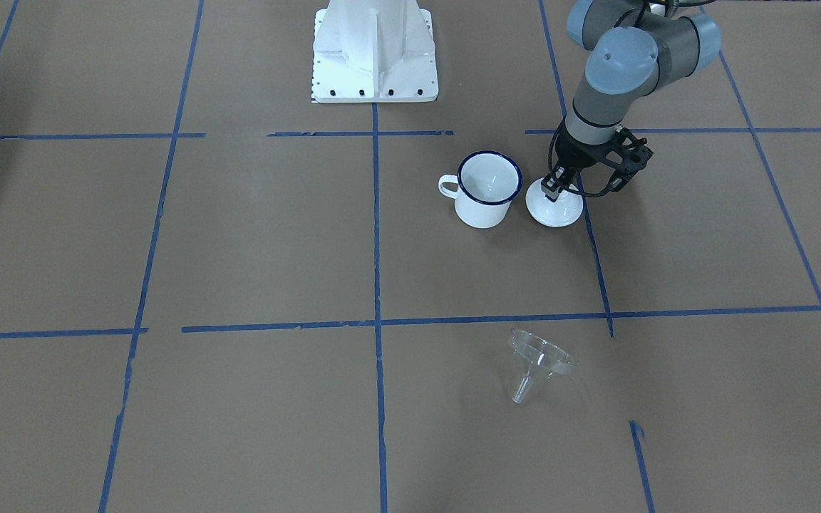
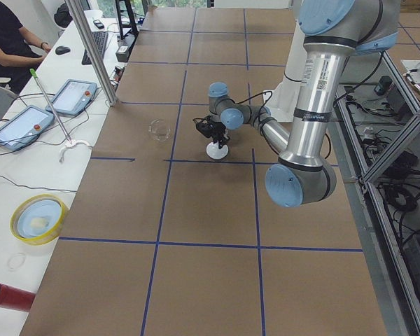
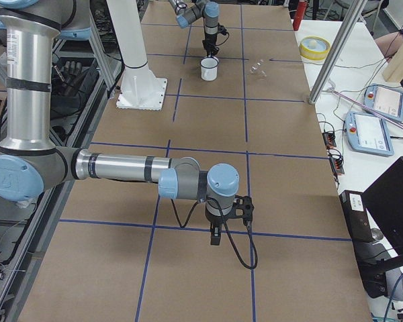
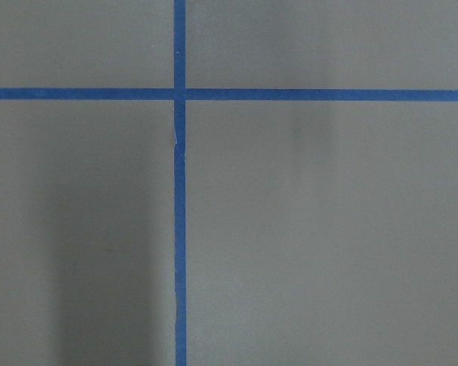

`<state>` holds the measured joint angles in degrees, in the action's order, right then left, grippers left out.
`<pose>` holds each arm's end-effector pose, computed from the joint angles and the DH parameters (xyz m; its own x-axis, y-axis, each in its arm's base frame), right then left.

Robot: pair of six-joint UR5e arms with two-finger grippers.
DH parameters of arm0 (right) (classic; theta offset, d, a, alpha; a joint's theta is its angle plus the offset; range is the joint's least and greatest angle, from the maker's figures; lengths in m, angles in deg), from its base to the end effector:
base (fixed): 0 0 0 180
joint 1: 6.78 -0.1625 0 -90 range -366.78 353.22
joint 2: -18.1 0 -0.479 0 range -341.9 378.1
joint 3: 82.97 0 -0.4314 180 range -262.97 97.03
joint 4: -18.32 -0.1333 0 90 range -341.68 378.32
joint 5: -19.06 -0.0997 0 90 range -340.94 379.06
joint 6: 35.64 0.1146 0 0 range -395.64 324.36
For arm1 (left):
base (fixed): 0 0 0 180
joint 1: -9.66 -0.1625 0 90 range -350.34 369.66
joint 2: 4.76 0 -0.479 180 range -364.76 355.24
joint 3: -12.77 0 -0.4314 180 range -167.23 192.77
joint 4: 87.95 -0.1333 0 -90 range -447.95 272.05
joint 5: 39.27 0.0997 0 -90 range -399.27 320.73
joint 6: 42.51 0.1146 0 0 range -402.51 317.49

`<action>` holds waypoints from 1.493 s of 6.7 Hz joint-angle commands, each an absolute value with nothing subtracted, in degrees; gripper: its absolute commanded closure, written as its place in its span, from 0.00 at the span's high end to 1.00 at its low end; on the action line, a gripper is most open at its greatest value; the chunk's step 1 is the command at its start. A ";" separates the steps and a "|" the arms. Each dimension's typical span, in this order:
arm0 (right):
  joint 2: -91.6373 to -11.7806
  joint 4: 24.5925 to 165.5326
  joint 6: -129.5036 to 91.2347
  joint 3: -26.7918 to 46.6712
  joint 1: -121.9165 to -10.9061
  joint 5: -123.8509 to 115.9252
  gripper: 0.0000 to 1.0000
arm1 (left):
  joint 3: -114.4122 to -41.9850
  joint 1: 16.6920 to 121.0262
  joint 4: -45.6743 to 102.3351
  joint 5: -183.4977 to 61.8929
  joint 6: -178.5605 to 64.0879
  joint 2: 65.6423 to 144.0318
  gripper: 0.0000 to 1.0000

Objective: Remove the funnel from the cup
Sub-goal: 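Grasp the white lid's knob with the left gripper and lift it, then carry the lid over the mug and lower it onto the rim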

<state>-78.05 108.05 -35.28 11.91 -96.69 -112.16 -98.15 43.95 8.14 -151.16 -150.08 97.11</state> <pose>0.0570 -0.4782 0.7362 0.7522 0.0166 0.6587 -0.0032 0.9998 -0.0216 0.4493 -0.4160 0.4178 0.5137 -0.6893 -0.5108 0.5082 0.7242 -0.4662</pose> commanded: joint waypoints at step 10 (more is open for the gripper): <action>-78.05 108.05 -35.28 11.95 -96.69 -112.16 1.00 | -103.60 43.85 -16.23 -154.05 -152.98 114.42 0.00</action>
<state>-78.05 108.05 -35.29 11.95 -96.69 -112.16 -104.42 44.10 -16.18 -154.02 -152.87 113.75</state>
